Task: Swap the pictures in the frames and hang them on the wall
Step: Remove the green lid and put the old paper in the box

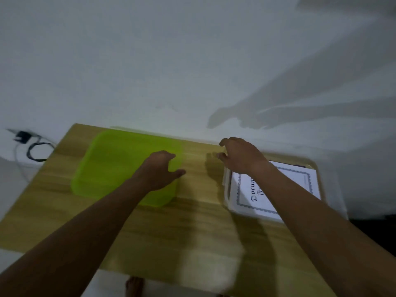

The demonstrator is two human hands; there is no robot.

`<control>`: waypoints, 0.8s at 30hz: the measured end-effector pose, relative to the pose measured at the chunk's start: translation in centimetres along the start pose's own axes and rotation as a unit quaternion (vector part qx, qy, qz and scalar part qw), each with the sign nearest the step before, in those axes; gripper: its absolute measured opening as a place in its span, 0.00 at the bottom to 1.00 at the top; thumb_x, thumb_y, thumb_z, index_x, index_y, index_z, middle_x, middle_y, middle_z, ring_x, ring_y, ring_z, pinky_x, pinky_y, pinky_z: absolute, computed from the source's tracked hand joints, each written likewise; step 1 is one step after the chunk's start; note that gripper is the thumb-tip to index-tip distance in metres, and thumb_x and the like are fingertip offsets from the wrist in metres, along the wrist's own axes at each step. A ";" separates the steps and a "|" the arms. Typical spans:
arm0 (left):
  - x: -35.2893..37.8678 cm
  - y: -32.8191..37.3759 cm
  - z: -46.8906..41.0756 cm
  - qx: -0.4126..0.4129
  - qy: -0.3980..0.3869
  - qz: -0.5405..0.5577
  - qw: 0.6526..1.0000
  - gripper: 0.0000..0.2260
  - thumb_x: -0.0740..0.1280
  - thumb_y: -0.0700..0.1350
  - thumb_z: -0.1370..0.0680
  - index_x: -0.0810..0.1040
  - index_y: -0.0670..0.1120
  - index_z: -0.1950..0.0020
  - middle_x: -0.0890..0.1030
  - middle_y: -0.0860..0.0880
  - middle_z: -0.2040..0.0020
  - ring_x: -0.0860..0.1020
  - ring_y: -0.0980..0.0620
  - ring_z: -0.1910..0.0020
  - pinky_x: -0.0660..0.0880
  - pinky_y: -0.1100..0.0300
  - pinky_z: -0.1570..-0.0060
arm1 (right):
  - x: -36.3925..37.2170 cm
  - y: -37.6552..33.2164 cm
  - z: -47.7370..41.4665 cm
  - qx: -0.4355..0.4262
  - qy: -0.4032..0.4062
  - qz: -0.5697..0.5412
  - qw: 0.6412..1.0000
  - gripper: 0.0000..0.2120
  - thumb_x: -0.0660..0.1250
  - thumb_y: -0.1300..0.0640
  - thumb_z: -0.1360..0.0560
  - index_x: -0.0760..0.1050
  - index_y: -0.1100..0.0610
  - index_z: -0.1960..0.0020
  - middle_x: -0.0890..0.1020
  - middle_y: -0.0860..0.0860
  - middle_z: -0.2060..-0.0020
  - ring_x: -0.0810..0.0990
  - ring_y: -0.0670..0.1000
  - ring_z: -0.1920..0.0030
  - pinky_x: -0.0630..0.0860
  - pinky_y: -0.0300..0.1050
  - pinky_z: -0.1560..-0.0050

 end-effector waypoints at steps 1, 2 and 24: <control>-0.6 -2.1 0.2 -0.004 0.001 0.000 1.000 0.32 0.69 0.61 0.27 0.73 0.41 0.31 0.76 0.41 0.35 0.72 0.44 0.34 0.67 0.54 0.35 | 0.5 -2.0 -0.6 0.004 0.001 -0.001 1.000 0.19 0.61 0.47 0.20 0.72 0.58 0.34 0.77 0.56 0.40 0.76 0.58 0.39 0.74 0.54 0.41; -1.2 -4.1 0.3 -0.005 0.001 0.000 1.000 0.32 0.69 0.61 0.27 0.73 0.41 0.32 0.76 0.41 0.35 0.73 0.43 0.35 0.68 0.54 0.36 | 1.3 -3.9 -1.2 0.013 0.000 -0.004 1.000 0.19 0.61 0.48 0.20 0.72 0.58 0.34 0.78 0.56 0.40 0.76 0.58 0.39 0.75 0.54 0.42; -4.1 -30.3 -0.4 -0.207 -0.028 0.101 0.973 0.38 0.79 0.57 0.37 0.73 0.42 0.34 0.77 0.40 0.38 0.73 0.39 0.38 0.73 0.48 0.43 | 15.1 -16.8 -8.2 0.355 -0.007 -0.237 0.904 0.32 0.77 0.48 0.33 0.71 0.59 0.35 0.76 0.61 0.38 0.75 0.62 0.39 0.74 0.50 0.47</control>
Point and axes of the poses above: each hand's wrist, its own z-axis away from the middle knuckle, its own x-axis out of the palm, y = z × x, the point moved 1 cm from there along -z, towards the middle knuckle
